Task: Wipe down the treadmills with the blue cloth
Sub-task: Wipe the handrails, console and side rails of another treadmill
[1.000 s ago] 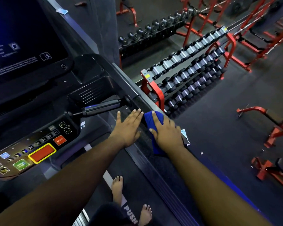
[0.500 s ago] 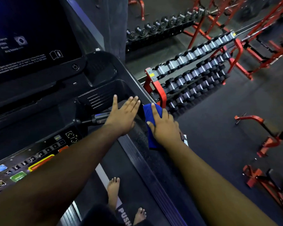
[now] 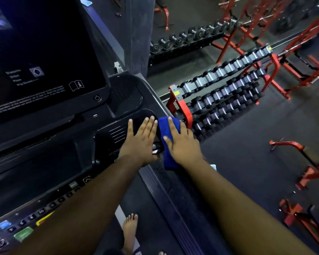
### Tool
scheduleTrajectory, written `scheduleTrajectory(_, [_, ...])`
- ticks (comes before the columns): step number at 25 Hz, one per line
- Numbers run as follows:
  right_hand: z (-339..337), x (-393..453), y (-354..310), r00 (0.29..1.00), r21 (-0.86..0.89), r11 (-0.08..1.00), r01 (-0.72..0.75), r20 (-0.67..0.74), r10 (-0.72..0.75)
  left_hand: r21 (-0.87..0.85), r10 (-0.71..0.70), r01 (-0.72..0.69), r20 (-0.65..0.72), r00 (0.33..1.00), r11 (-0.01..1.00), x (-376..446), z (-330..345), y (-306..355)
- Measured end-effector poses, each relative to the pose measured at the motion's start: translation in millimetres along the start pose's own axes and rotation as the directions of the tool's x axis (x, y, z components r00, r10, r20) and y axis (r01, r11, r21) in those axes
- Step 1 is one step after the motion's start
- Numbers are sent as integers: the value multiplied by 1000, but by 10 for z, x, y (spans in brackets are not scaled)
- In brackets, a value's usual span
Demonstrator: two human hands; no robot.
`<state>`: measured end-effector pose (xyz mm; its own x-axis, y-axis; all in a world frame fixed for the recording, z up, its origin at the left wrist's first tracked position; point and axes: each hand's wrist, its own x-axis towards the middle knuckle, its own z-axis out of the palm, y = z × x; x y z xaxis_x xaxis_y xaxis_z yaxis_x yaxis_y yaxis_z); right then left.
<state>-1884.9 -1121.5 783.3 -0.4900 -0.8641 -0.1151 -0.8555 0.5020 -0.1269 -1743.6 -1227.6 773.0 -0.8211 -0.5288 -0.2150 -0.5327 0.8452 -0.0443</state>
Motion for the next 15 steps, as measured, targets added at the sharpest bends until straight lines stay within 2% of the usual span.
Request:
scheduleTrajectory(2, [-54,317,-100,998,-5,999,41,48,-41,-38,-33,34,12,999,999,16,-26,-1])
scheduleTrajectory(5, [-74,139,65,988,65,989,134,73,-138,-96,-57,61,46,997,993,31,-29,-11])
scheduleTrajectory(8, [-67,-340,353,992,180,982,62,93,-80,-108,-40,43,31,999,993,58,-8,-10])
scheduleTrajectory(11, [-22,-78,163,998,88,996,22,59,-27,-118,-24,25,9,1000,993,57,-13,-16])
scheduleTrajectory(13, [-37,174,-56,998,-9,999,50,45,-50,-116,-38,36,-13,999,993,46,-36,-14])
scheduleTrajectory(15, [-16,87,-47,993,-73,993,90,76,-85,-130,-46,44,-12,999,991,21,-52,-29])
